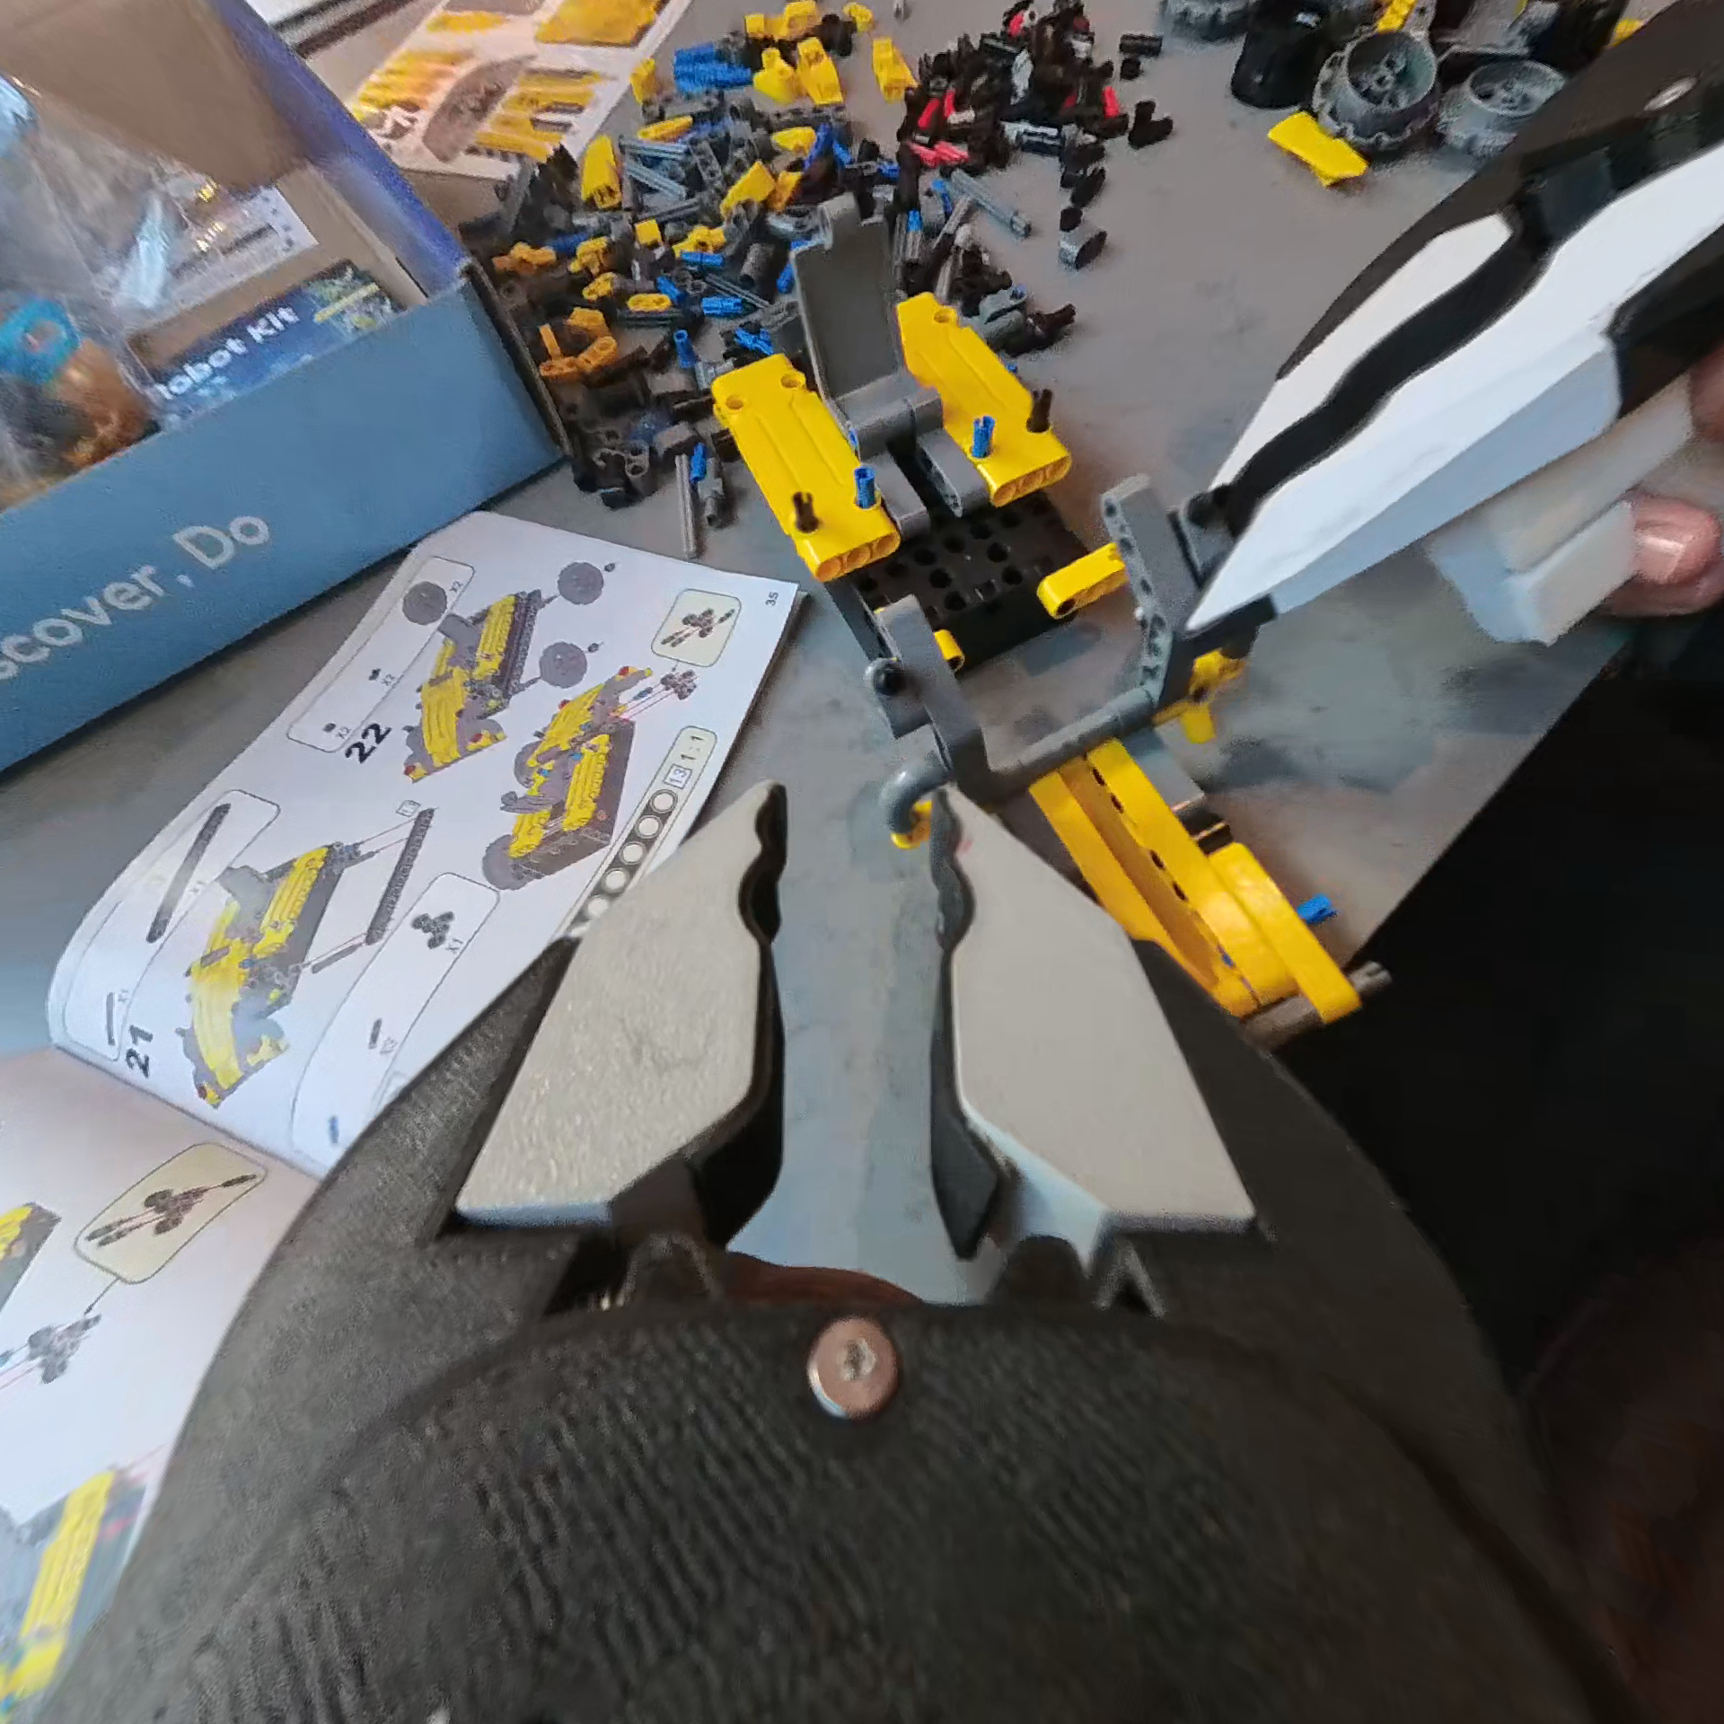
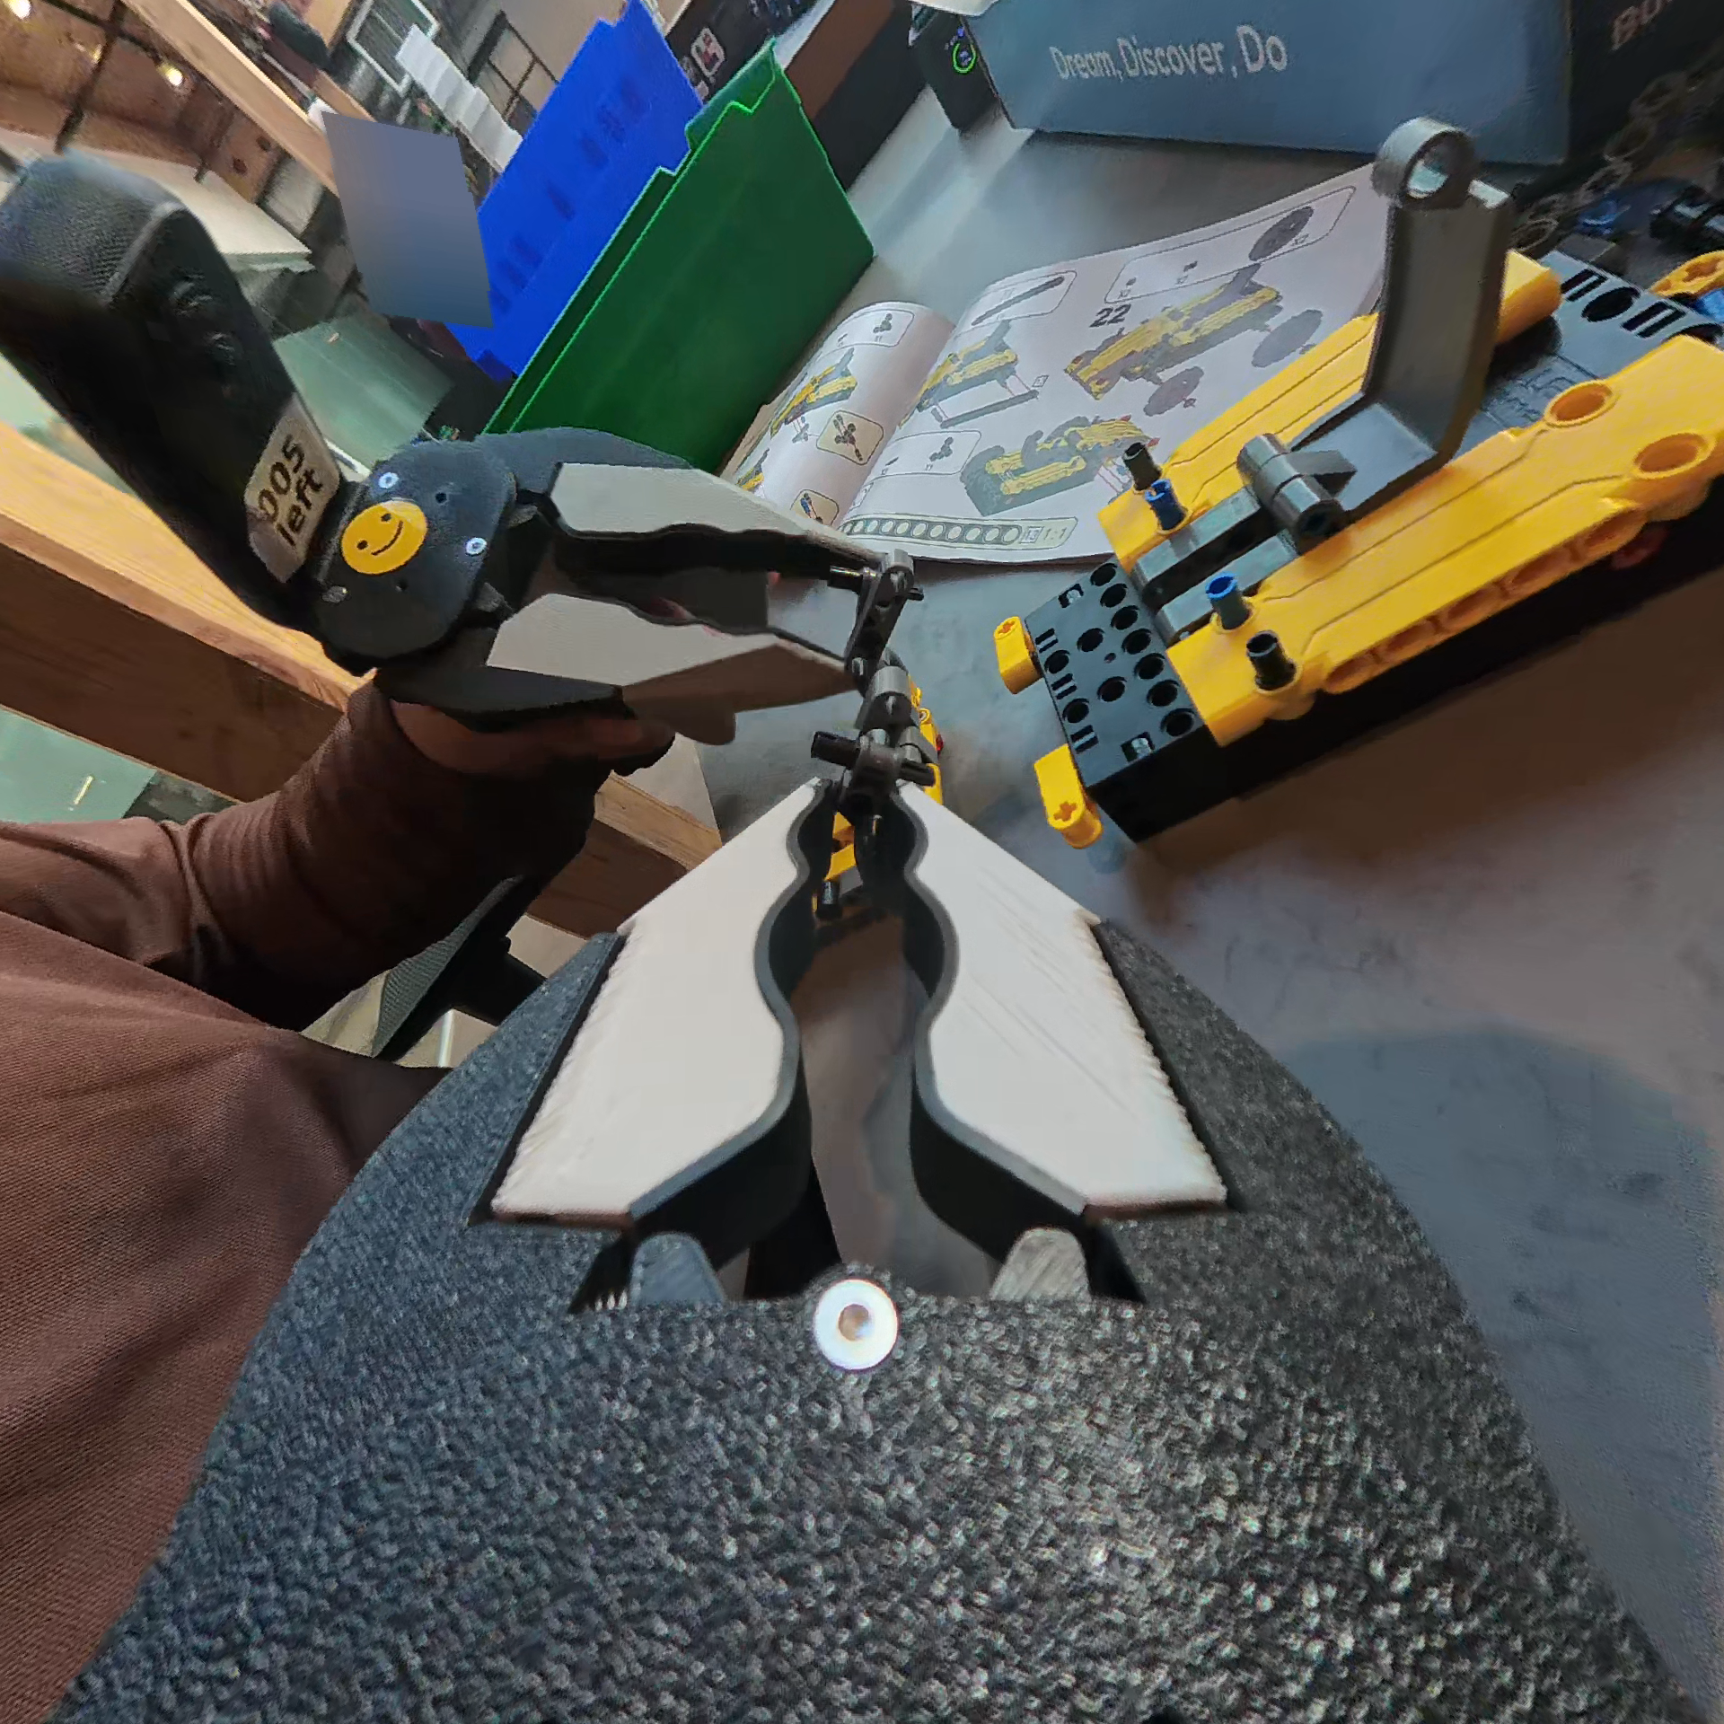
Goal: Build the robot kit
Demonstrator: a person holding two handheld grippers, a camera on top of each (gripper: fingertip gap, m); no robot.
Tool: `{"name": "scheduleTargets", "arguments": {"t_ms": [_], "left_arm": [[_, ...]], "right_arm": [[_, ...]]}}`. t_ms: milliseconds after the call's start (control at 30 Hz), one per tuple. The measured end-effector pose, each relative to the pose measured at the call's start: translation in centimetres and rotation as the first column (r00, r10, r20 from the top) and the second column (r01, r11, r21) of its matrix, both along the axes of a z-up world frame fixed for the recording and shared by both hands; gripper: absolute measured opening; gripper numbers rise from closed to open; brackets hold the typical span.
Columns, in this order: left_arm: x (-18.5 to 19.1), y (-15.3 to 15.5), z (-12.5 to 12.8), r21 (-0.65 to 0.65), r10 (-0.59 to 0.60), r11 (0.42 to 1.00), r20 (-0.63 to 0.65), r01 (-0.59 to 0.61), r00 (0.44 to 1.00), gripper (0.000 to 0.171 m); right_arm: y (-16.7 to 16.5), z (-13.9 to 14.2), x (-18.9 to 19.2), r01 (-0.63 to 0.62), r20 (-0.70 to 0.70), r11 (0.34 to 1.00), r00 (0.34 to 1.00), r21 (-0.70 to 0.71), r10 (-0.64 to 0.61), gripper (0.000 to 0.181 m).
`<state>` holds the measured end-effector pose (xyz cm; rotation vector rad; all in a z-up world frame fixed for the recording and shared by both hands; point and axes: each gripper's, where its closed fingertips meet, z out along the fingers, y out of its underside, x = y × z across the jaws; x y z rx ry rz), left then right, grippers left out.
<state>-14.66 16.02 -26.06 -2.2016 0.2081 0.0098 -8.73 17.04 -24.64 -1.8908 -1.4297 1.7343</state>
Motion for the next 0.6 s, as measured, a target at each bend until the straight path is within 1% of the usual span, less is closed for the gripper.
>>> {"name": "scheduleTargets", "arguments": {"t_ms": [67,167,233,300,333,367,400,433,467,500,533,567,600], "left_arm": [[0.5,0.6,-0.4,-0.015,-0.008,1.0,0.075,0.009,0.997,0.017],[0.6,1.2,-0.5,-0.014,-0.016,1.0,0.094,0.018,0.995,0.015],[1.1,1.2,-0.6,-0.019,-0.061,0.998,0.113,0.063,0.992,0.01],[0.5,1.2,-0.2,-0.005,-0.083,0.996,0.131,0.084,0.988,0.022],[-0.1,1.2,0.1,0.005,-0.09,0.996,0.137,0.09,0.986,0.024],[-0.8,1.4,0.2,0.013,-0.104,0.995,0.122,0.103,0.987,0.023],[-1.2,1.5,0.1,0.013,-0.148,0.989,0.085,0.147,0.985,0.024],[-1.7,1.7,-0.1,0.002,-0.187,0.982,0.012,0.187,0.982,0.024],[-2.3,2.2,0.0,0.008,-0.212,0.977,-0.097,0.214,0.972,0.03],[-2.3,2.6,0.1,0.018,-0.265,0.961,-0.216,0.275,0.94,0.038],[-2.1,2.9,0.0,0.016,-0.312,0.942,-0.331,0.336,0.891,0.042],[-1.6,3.1,-0.2,-0.005,-0.358,0.92,-0.42,0.393,0.834,0.044],[-0.8,3.1,-0.4,-0.023,-0.409,0.891,-0.471,0.453,0.782,0.044]], "right_arm": [[0.2,0.0,-0.1,0.007,0.003,1.0,1.0,-0.005,-0.007,0.007],[0.6,0.0,-0.1,0.02,0.008,1.0,1.0,-0.01,-0.019,0.007],[0.7,-0.2,0.1,0.016,0.017,1.0,1.0,-0.01,-0.015,0.007],[0.7,-0.1,0.4,0.012,0.012,1.0,1.0,0.003,-0.012,0.007],[0.8,-0.1,0.6,0.01,0.013,1.0,1.0,0.011,-0.01,0.007],[0.7,-0.2,0.9,0.002,0.017,1.0,1.0,0.012,-0.002,0.007],[0.6,-0.3,1.2,-0.008,0.022,1.0,1.0,0.004,0.008,0.007],[0.6,-0.4,1.6,-0.013,0.027,1.0,1.0,-0.007,0.013,0.007],[0.5,-0.5,1.9,-0.021,0.032,1.0,0.999,-0.02,0.022,0.007],[0.5,-0.6,2.3,-0.033,0.035,0.999,0.999,-0.034,0.034,0.008],[0.5,-0.5,2.6,-0.042,0.035,0.998,0.998,-0.042,0.043,0.008],[0.6,-0.6,2.8,-0.044,0.036,0.998,0.998,-0.043,0.045,0.007],[0.8,-0.6,2.9,-0.039,0.036,0.998,0.998,-0.043,0.041,0.008]]}}
